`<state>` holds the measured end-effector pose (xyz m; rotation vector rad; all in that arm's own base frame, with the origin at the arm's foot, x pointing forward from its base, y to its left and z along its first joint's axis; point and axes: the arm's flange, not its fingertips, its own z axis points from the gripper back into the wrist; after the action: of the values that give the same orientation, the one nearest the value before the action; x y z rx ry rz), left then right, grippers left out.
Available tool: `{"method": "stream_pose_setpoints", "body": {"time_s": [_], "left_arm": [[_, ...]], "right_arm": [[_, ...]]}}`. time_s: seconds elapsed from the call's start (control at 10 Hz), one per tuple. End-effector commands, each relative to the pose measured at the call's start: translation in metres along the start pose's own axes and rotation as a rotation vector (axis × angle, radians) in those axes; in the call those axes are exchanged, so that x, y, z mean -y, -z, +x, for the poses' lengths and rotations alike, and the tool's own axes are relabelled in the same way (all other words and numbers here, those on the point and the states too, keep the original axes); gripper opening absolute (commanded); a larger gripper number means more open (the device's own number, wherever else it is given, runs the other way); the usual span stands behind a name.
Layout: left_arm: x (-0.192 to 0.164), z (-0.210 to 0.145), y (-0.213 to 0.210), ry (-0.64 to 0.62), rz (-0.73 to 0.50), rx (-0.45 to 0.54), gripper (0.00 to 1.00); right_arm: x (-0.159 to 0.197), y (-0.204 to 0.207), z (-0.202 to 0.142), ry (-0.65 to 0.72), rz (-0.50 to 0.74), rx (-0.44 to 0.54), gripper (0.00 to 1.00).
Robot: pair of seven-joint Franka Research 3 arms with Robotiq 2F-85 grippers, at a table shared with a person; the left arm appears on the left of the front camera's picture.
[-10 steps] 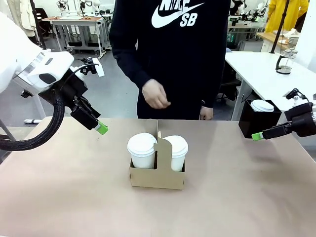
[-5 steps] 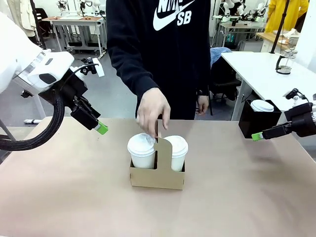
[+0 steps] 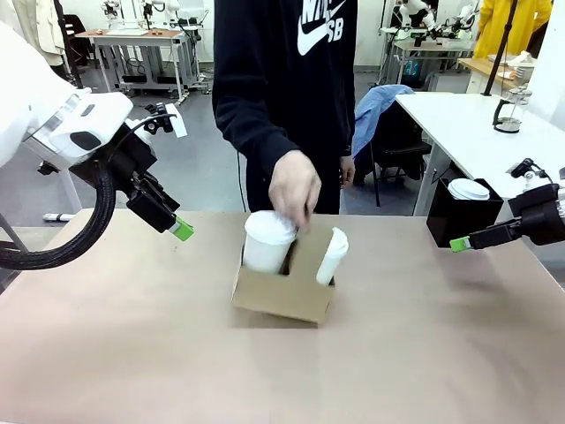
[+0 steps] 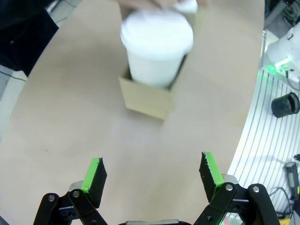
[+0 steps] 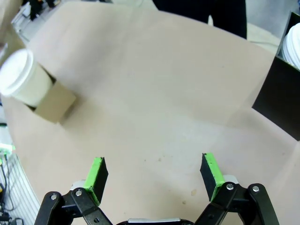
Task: Pour a drink into a cup and package it in a carrier.
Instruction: Insert the held 600 ml Paper Cup into the Cup Carrier.
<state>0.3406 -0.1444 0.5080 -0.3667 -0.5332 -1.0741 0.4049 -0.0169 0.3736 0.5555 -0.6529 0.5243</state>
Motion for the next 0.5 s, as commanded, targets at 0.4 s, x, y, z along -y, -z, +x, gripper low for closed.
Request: {"method": "stream_pose_setpoints", "body": {"time_s": [0.4], "left_arm": [[-0.0023, -0.0011, 0.0004, 0.01, -0.009, 0.015, 1.0]], "right_arm": [[-0.0006, 0.0002, 0.0005, -0.001, -0.005, -0.002, 1.0]]}}
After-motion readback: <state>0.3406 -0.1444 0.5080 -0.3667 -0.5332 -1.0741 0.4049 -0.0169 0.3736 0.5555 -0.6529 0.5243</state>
